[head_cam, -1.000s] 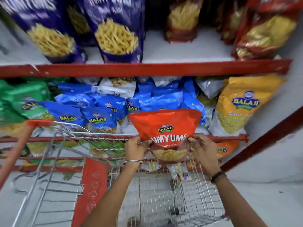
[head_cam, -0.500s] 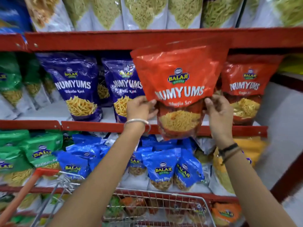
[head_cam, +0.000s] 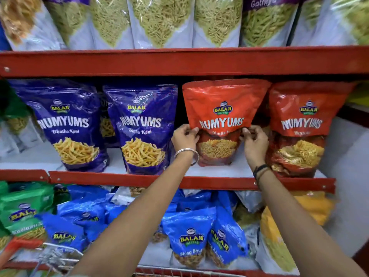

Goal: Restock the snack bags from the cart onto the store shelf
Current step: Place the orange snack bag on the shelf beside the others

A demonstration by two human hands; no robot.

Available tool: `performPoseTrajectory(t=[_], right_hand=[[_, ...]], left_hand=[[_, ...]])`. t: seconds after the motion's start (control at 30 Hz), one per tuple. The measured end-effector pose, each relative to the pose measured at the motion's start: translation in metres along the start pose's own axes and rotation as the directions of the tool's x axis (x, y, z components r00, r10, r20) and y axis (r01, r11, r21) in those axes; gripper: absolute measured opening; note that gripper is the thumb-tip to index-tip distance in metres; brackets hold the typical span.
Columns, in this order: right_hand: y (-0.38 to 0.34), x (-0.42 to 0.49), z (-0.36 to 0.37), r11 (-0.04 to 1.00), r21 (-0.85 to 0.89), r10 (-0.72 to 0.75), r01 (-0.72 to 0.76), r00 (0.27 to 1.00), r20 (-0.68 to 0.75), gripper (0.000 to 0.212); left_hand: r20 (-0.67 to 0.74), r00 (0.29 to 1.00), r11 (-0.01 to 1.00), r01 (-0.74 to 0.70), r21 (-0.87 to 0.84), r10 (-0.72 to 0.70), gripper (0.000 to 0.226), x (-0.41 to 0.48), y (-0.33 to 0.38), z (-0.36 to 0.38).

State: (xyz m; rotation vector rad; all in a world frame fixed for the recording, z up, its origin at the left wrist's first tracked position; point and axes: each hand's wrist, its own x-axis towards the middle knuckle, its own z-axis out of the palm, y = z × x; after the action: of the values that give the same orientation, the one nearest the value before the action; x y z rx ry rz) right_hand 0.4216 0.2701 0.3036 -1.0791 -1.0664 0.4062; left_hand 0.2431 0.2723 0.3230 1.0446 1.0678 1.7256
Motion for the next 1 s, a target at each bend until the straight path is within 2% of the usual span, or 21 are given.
performPoseTrajectory(t=[0.07,0.17,0.27,0.33,0.37,0.4,0.47,0.5,0.57,0.6,0.7,0.8,0.9,1.0], right_hand=[[0.006,0.012,0.007,0.998,0.044,0.035,-0.035,0.999,0.002,0.016],[0.011,0.024,0.017,0.983,0.132,0.125,-0.128,0.992,0.031,0.029],[0.012,0.028,0.014,0.968,0.153,0.192,-0.199,0.979,0.062,0.022],[0.016,0.025,0.007,0.973,0.109,0.199,-0.205,0.978,0.070,0.008],[0.021,0.022,0.003,0.973,0.053,0.221,-0.226,0.971,0.086,0.020],[0.025,0.018,0.000,0.961,-0.026,0.275,-0.274,0.955,0.114,0.043],[0.027,0.011,-0.003,0.907,-0.147,0.418,-0.394,0.882,0.217,0.083],[0.027,0.008,-0.002,0.890,-0.162,0.455,-0.426,0.842,0.289,0.093],[0.018,0.001,0.003,0.887,-0.117,0.455,-0.447,0.802,0.387,0.091],[0.011,-0.003,0.005,0.893,-0.102,0.440,-0.437,0.808,0.391,0.089],[0.003,-0.011,0.001,0.904,-0.117,0.425,-0.412,0.832,0.356,0.090],[-0.004,-0.019,-0.010,0.904,-0.154,0.428,-0.400,0.833,0.350,0.081],[-0.008,-0.028,-0.022,0.904,-0.174,0.428,-0.391,0.833,0.351,0.102],[-0.017,-0.040,-0.034,0.910,-0.151,0.414,-0.387,0.824,0.385,0.087]], left_hand=[[-0.021,1.000,1.000,0.002,0.009,-0.001,0.028,0.017,-0.003,0.009],[-0.018,0.999,0.999,0.032,0.001,-0.032,0.010,0.031,-0.004,0.021],[0.014,0.999,0.993,-0.054,0.104,0.053,0.038,0.027,-0.011,0.021],[0.027,0.993,0.975,-0.121,0.187,0.118,0.045,0.015,-0.013,0.016],[0.046,0.991,0.964,-0.133,0.228,0.126,0.046,0.010,-0.015,0.012],[0.083,0.990,0.955,-0.134,0.267,0.115,0.047,0.010,-0.023,0.009],[0.195,0.981,0.944,-0.084,0.319,0.021,0.049,0.006,-0.030,0.004],[0.248,0.967,0.937,-0.040,0.347,-0.051,0.052,0.005,-0.033,0.003],[0.308,0.931,0.929,0.074,0.364,-0.194,0.055,0.001,-0.033,0.005],[0.315,0.921,0.923,0.101,0.370,-0.227,0.057,0.000,-0.032,0.006],[0.346,0.908,0.928,0.105,0.357,-0.236,0.069,-0.005,-0.028,0.001],[0.366,0.893,0.935,0.139,0.327,-0.261,0.059,-0.021,-0.019,-0.005],[0.377,0.878,0.942,0.201,0.269,-0.295,0.059,-0.033,-0.016,-0.014],[0.373,0.872,0.939,0.233,0.252,-0.316,0.061,-0.045,-0.010,-0.021]])
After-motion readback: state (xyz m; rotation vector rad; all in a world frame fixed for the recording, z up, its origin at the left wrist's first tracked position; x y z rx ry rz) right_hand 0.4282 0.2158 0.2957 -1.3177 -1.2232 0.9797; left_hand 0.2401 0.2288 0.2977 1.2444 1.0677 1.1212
